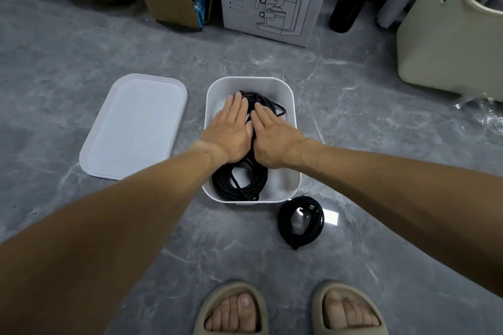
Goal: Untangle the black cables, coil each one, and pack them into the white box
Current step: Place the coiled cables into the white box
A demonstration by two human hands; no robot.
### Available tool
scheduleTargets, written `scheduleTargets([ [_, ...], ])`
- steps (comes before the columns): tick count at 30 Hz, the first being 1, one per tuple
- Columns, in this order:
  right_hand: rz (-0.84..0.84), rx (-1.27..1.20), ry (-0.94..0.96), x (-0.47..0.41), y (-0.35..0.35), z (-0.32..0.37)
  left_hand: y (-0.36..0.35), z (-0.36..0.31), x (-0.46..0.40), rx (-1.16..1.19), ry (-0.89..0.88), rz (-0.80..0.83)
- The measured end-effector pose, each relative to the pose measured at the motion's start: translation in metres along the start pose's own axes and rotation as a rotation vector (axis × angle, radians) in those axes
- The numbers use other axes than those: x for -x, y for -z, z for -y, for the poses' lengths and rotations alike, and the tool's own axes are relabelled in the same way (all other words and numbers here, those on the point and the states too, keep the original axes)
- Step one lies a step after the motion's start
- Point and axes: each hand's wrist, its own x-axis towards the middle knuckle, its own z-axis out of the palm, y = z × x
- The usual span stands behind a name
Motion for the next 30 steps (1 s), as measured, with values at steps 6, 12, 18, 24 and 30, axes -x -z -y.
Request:
scheduleTargets([
  [6, -0.052, -0.049, 0.007, 0.006, 0.007, -0.003, 0.000, 0.003, -0.001, -0.003, -0.008, -0.053],
  [12, -0.214, 0.004, -0.011, 0.021, 0.014, -0.003, 0.007, -0.019, 0.023, 0.180, 0.016, -0.255],
  [18, -0.346, 0.038, -0.002, 0.055, 0.020, -0.012, 0.016, -0.041, 0.049, 0.270, -0.032, -0.379],
  [24, -0.301, 0.092, -0.017, 0.081, 0.010, -0.021, 0.004, -0.062, 0.065, 0.288, -0.107, -0.371],
  [30, -0.242, 0.146, -0.007, 0.106, -0.005, -0.020, -0.007, -0.092, 0.082, 0.298, -0.139, -0.346],
])
